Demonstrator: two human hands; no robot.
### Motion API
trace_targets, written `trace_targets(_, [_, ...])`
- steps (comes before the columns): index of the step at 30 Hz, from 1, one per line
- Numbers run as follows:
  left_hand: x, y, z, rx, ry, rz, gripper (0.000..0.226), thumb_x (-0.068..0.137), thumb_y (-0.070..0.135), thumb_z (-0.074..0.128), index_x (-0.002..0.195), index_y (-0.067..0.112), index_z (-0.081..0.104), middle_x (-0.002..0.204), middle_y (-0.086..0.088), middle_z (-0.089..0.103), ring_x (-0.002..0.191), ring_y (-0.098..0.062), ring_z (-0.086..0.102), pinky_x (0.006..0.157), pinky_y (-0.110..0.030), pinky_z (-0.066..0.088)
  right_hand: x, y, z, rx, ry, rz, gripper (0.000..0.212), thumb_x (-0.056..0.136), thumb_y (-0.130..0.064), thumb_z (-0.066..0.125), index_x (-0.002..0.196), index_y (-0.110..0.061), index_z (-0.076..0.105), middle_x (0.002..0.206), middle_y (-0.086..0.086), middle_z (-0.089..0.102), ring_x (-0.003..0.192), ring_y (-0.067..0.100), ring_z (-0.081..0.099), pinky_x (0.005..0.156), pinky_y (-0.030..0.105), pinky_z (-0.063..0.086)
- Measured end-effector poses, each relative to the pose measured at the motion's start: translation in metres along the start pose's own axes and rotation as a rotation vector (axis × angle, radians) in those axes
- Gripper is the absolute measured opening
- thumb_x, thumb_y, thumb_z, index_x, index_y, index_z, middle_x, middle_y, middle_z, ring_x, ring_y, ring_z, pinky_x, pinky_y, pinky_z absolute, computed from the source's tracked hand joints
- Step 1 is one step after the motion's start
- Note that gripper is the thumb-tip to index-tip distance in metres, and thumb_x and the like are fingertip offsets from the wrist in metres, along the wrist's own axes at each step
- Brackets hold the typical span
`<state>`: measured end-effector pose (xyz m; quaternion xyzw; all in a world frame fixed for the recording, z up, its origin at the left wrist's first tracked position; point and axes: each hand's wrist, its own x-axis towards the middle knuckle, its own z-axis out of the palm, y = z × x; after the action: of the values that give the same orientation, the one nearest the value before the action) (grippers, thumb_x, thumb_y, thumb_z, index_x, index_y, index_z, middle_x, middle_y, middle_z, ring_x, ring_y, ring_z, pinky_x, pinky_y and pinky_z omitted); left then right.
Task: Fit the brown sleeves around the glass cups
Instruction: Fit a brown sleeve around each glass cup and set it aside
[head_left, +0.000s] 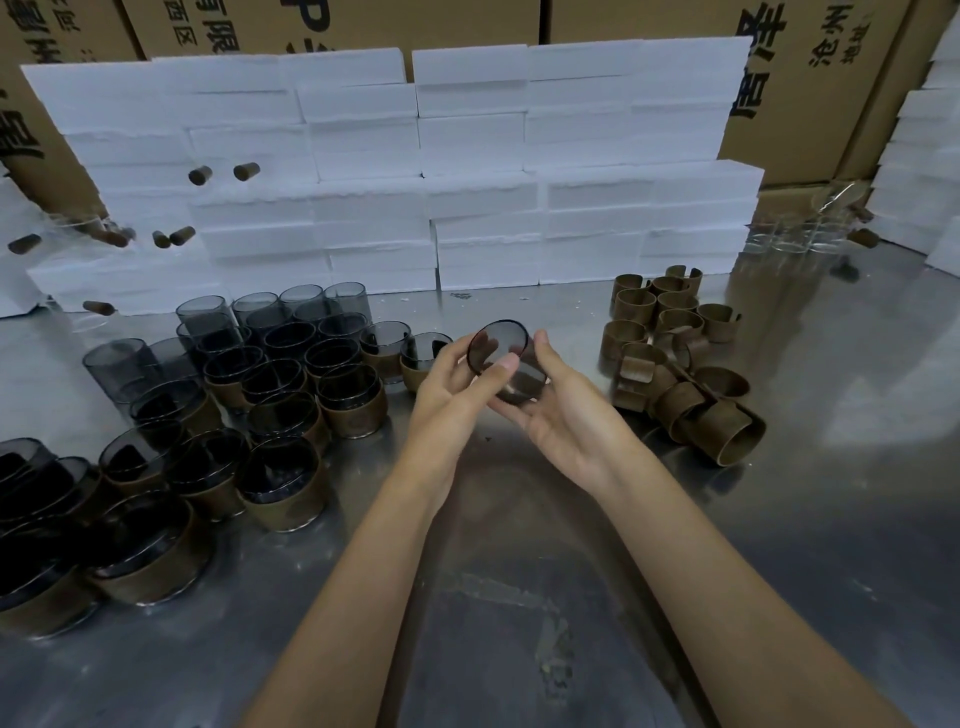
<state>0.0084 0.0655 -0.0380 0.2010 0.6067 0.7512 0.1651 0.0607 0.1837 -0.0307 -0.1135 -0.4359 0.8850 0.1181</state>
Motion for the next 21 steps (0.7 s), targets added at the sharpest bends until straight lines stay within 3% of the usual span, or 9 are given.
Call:
trace_targets(4, [-0.003,0.005,0.001,-0.113,0.141,-0.001,0.065,0.076,0.034,0.084,0.130,0.008,0.058,0.123,-0.013,0.073,0.119,-0.031,0.068,0.113,-0.054,0.045,0.001,0.007,0.000,-0.179,-0.080,-0.083,0.038,0.109,-0.024,0.047,0.136,0.001,0.059,0.132,0.021,0.067,0.126,0.033,0.063,0.110,0.047,0.049])
trace_targets(6, [-0.004,0.007,0.002,-0.139,0.186,-0.016,0.058,0.079,0.037,0.082,0.123,0.007,0.059,0.123,-0.018,0.071,0.115,-0.036,0.068,0.109,-0.056,0.046,0.000,0.010,0.001,-0.211,-0.116,-0.093,0.034,0.108,-0.024,0.049,0.133,-0.004,0.063,0.130,0.021,0.068,0.125,0.033,0.064,0.107,0.044,0.052])
trace_targets(9, [-0.004,0.009,0.001,-0.206,0.225,-0.042,0.039,0.086,0.041,0.076,0.111,0.013,0.063,0.108,-0.014,0.073,0.100,-0.030,0.068,0.098,-0.051,0.051,-0.002,0.012,0.006,-0.187,-0.122,-0.096,0.025,0.106,-0.025,0.054,0.111,-0.020,0.078,0.122,0.015,0.073,0.117,0.030,0.069,0.097,0.038,0.058])
trace_targets(11, [-0.004,0.011,-0.001,-0.251,0.217,-0.062,0.033,0.097,0.037,0.066,0.115,0.010,0.064,0.114,-0.021,0.071,0.106,-0.034,0.066,0.096,-0.047,0.050,-0.003,0.011,0.007,-0.155,-0.132,-0.101,0.029,0.106,-0.026,0.053,0.103,-0.023,0.081,0.118,0.012,0.075,0.113,0.027,0.071,0.094,0.037,0.059])
trace_targets(14, [0.000,0.008,-0.004,-0.259,0.202,-0.088,0.036,0.105,0.030,0.055,0.129,0.005,0.063,0.131,-0.021,0.068,0.114,-0.032,0.063,0.094,-0.039,0.047,-0.003,0.010,0.006,-0.109,-0.124,-0.107,0.033,0.108,-0.029,0.051,0.124,-0.010,0.071,0.125,0.016,0.072,0.119,0.030,0.068,0.099,0.039,0.058])
trace_targets(17, [0.004,0.004,-0.004,-0.214,0.164,-0.098,0.035,0.109,0.022,0.046,0.135,0.007,0.064,0.134,-0.013,0.067,0.119,-0.024,0.064,0.083,-0.026,0.050,-0.003,0.008,0.004,-0.054,-0.062,-0.098,0.039,0.106,-0.032,0.052,0.130,-0.003,0.065,0.125,0.017,0.072,0.119,0.029,0.068,0.102,0.039,0.056])
trace_targets(19, [0.004,0.004,-0.001,-0.168,0.136,-0.073,0.035,0.108,0.022,0.049,0.141,0.016,0.060,0.140,-0.005,0.065,0.128,-0.018,0.061,0.088,-0.026,0.053,-0.003,0.008,0.004,-0.074,0.003,-0.128,0.039,0.105,-0.034,0.055,0.128,-0.005,0.067,0.122,0.016,0.073,0.114,0.025,0.071,0.098,0.037,0.058])
trace_targets(21, [0.002,0.005,0.005,-0.059,0.102,-0.030,0.048,0.102,0.031,0.061,0.148,0.021,0.053,0.144,0.002,0.062,0.129,-0.011,0.060,0.102,-0.033,0.053,-0.002,0.010,0.007,-0.218,0.127,-0.200,0.035,0.101,-0.038,0.062,0.121,-0.011,0.071,0.116,0.014,0.075,0.107,0.023,0.074,0.093,0.037,0.061])
